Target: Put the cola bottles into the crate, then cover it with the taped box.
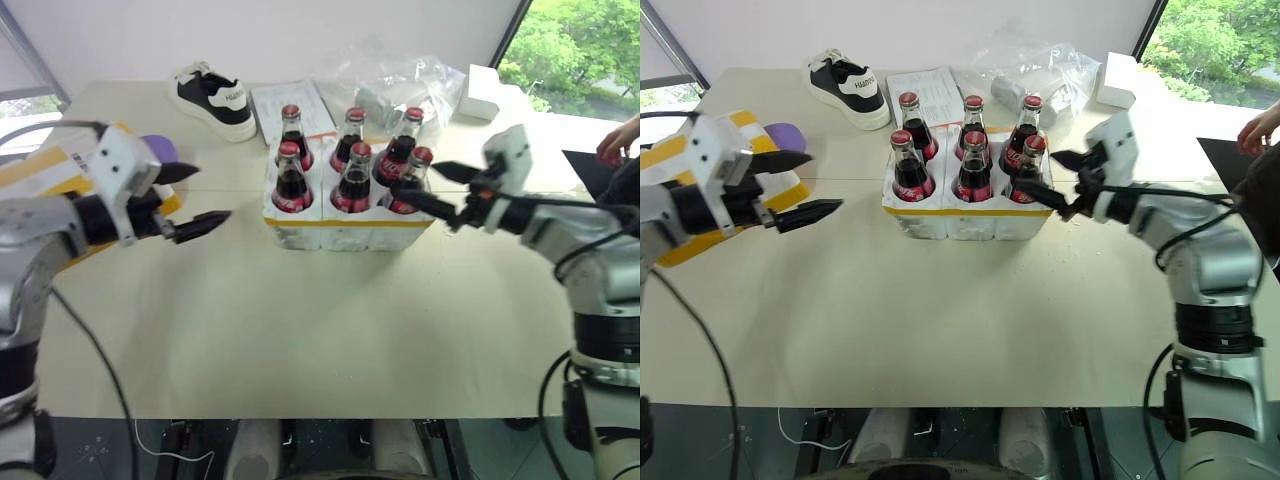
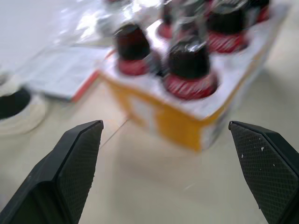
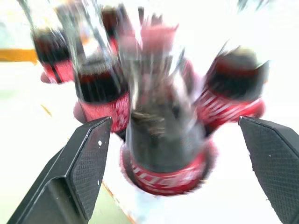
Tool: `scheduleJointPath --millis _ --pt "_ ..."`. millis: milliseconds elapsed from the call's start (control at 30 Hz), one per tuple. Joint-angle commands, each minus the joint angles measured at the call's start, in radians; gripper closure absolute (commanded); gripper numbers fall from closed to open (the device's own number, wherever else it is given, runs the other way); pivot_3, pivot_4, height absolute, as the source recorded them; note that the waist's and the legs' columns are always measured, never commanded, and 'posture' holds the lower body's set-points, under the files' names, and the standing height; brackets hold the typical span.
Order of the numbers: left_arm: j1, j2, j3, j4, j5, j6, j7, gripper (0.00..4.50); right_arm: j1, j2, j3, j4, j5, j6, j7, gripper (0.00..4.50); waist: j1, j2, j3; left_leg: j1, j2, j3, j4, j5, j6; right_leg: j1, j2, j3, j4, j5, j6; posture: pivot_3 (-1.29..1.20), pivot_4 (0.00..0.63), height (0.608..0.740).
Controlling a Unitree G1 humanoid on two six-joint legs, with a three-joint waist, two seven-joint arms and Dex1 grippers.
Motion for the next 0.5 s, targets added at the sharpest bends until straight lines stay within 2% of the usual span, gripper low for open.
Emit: scheduleJointPath --millis 33,167,267,367,500 --pt "0.144 0.031 0.189 -0.094 0.106 -0.034 0.054 0.0 -0.02 -0.1 -0.12 -0.03 0.096 0.057 0.073 0.08 -0.001 0.0 0.0 0.0 0.0 0.0 0.0 0.0 0.0 0.0 0.0 0.0 0.0 0.0 0.0 0.0 0.15 0.74" --pt "0.429 -0.002 0.431 -0.113 0.275 -0.145 0.052 0.0 0.023 -0.213 -0.186 -0.063 0.206 0.101 0.229 0.08 -0.003 0.0 0.0 0.0 0.001 0.0 -0.001 -0.003 0.005 -0.002 0.0 0.0 -0.001 0.0 0.0 0.0 0.15 0.74" --pt "0.582 -0.053 0.555 -0.089 0.365 -0.241 0.07 0.0 0.018 -0.24 -0.219 -0.092 0.316 0.153 0.286 0.08 -0.004 0.0 0.0 0.0 0.002 0.0 -0.002 -0.004 0.006 -0.002 -0.002 0.0 0.0 0.0 -0.001 0.0 0.15 0.74" --pt "0.671 -0.096 0.619 -0.012 0.439 -0.32 0.12 0.0 -0.006 -0.224 -0.229 -0.116 0.399 0.186 0.277 0.08 -0.001 0.0 0.0 0.0 0.003 0.0 -0.002 -0.005 0.007 -0.003 -0.004 0.0 0.0 0.0 -0.002 0.0 0.15 0.74" --pt "0.733 -0.095 0.61 0.172 0.553 -0.458 0.226 0.0 -0.024 -0.208 -0.194 -0.126 0.401 0.172 0.242 0.08 0.004 -0.001 -0.001 -0.001 0.002 -0.001 -0.001 -0.006 0.006 -0.007 -0.005 -0.001 -0.001 -0.002 -0.004 0.0 0.15 0.74"
